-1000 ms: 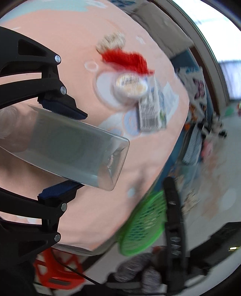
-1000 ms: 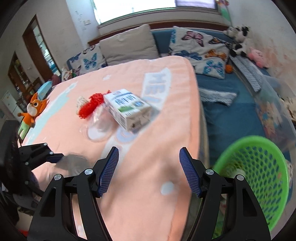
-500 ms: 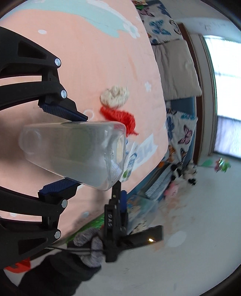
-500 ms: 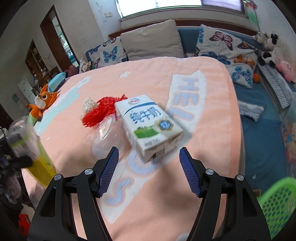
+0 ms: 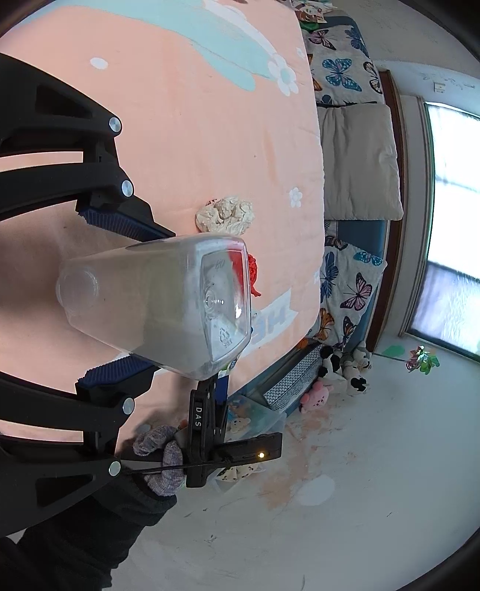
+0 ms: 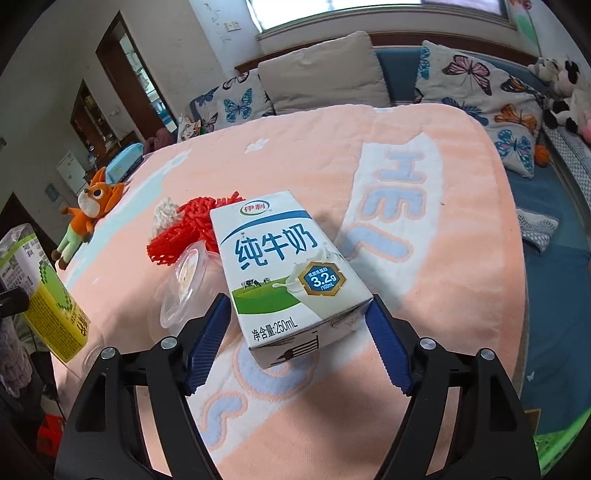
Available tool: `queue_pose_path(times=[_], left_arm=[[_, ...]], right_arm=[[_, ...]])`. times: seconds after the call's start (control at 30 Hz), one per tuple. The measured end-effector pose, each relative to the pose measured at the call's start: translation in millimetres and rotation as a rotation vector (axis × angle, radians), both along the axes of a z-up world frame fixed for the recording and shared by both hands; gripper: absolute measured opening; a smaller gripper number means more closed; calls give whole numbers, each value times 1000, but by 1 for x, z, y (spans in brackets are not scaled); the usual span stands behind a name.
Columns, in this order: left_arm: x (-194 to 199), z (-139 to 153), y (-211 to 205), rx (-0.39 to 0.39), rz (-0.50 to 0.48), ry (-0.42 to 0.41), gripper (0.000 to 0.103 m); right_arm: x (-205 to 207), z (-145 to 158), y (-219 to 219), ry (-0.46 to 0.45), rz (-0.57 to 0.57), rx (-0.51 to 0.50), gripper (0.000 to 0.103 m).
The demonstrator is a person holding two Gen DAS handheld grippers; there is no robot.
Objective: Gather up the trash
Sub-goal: 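Grasp the white milk carton with the right tool while the left tool lifts the container, then drop the milk carton into the basket with the right tool while the left tool carries the container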
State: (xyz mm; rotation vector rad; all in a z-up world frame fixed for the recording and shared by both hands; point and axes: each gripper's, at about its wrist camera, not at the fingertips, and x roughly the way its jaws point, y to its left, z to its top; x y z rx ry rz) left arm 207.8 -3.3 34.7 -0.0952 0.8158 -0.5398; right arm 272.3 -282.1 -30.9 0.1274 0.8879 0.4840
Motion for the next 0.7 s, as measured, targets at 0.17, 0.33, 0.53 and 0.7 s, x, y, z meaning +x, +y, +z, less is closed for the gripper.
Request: queue_pose_path(times=[0.17,0.33,0.53,0.7], left_arm=[[-1,1,-2,-4,1,6,56],[-2,4,-8,-8,-12,-2,56],[-7,12,-23,-22,-44,-20,56],[-11,16,-39,-38,-70,-21,56]], right_arm=[[-12,8,3,-35,-1,-21,72],[-36,26,0,-88,-41,-67,71],[-72,55,-15,-128,-102,-72,70],[-103,73,-29,-130,-156,-96,69]])
